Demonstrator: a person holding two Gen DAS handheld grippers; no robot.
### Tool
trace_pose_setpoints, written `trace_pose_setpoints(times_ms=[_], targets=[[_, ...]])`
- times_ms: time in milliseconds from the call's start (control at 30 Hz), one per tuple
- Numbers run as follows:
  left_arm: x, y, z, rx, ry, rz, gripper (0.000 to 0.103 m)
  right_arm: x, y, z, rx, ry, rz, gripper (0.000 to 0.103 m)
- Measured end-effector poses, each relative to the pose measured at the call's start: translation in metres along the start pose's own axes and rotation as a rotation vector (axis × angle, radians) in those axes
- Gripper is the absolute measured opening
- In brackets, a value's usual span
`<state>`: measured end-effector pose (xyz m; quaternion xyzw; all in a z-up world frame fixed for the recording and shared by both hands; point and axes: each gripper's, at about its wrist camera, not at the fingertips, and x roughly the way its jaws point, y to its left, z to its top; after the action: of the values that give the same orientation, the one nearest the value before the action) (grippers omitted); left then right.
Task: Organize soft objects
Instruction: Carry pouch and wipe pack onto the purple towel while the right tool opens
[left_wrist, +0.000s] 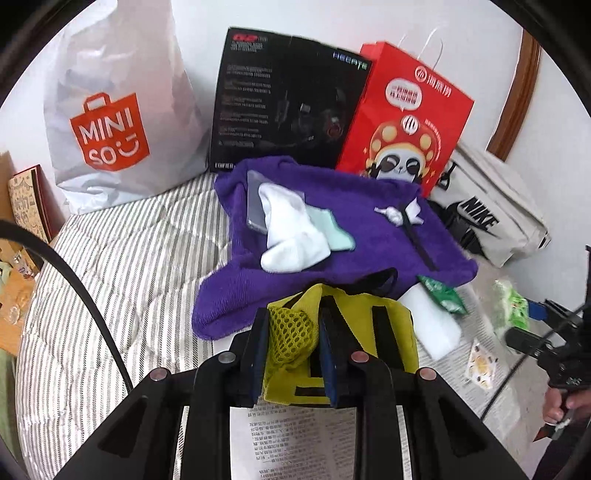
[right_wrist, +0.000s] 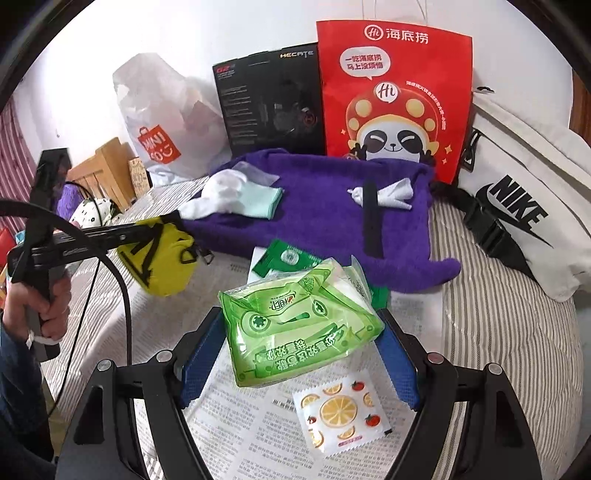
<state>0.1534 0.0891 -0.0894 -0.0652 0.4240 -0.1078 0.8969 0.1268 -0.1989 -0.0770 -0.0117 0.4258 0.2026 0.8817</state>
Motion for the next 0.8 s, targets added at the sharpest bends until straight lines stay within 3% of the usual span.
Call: trace_pose_setpoints(times_ms=[567, 800], targets=[[0.006, -0.011, 0.059, 0.065, -0.033, 0.007, 0.024, 0.039, -0.046, 0.073, 0.112, -0.024, -0.056, 0.08], [0.025, -0.015, 0.088, 0.076, -0.038, -0.001, 0.024, 0.064, -0.06, 0.088, 0.137, 0.003, -0.077, 0.08]])
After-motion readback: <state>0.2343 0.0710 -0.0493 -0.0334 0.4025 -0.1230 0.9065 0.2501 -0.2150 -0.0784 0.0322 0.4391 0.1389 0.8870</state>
